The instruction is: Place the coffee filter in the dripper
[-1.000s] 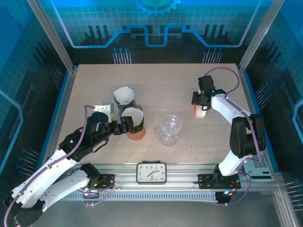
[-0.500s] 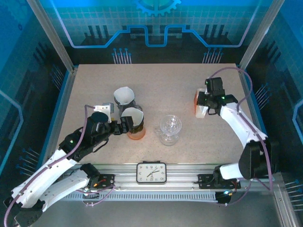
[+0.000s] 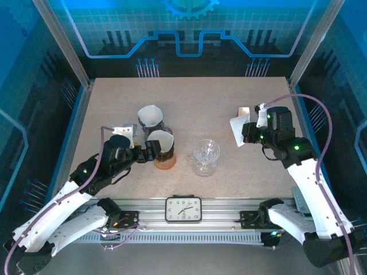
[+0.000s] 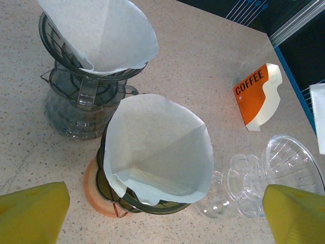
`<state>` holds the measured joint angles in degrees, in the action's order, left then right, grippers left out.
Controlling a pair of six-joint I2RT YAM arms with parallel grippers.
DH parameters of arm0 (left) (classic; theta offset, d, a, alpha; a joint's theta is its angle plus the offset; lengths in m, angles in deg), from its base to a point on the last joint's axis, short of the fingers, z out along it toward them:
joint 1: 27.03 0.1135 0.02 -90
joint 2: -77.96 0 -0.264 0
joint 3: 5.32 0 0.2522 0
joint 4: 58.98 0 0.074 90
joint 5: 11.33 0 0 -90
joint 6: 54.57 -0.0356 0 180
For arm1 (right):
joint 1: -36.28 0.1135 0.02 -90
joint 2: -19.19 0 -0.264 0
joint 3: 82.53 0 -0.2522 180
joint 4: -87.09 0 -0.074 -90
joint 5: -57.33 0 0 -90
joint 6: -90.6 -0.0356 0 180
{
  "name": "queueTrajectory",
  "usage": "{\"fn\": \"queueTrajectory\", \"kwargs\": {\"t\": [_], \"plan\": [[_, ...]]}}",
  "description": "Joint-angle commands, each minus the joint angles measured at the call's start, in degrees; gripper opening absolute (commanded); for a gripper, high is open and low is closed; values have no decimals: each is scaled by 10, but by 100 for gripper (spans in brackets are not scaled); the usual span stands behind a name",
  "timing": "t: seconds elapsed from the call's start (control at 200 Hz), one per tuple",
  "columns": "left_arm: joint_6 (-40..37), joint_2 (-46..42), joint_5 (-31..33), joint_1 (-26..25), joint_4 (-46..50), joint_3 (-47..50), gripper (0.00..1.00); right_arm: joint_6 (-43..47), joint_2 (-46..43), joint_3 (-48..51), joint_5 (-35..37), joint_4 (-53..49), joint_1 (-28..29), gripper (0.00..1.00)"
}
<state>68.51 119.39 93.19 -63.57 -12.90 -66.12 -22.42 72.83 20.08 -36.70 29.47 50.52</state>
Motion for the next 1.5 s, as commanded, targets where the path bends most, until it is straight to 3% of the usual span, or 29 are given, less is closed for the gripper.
{"fn": "queueTrajectory", "kwargs": {"t": [0.0,0.215,0.46,0.82,1.496], "plan": [[3,0,-11,4,5,-16,99,7,-10,-43,-95,-80,18,0],[7,0,-16,3,4,-12,99,9,15,-108,-131,-169,86,0],[2,-3,-24,3,-1,3,99,12,94,-188,-86,-256,171,0],[-10,-8,-39,4,-5,11,99,23,206,-294,4,-352,221,0],[4,-16,-75,3,-21,32,99,56,358,-396,59,-396,300,0]]}}
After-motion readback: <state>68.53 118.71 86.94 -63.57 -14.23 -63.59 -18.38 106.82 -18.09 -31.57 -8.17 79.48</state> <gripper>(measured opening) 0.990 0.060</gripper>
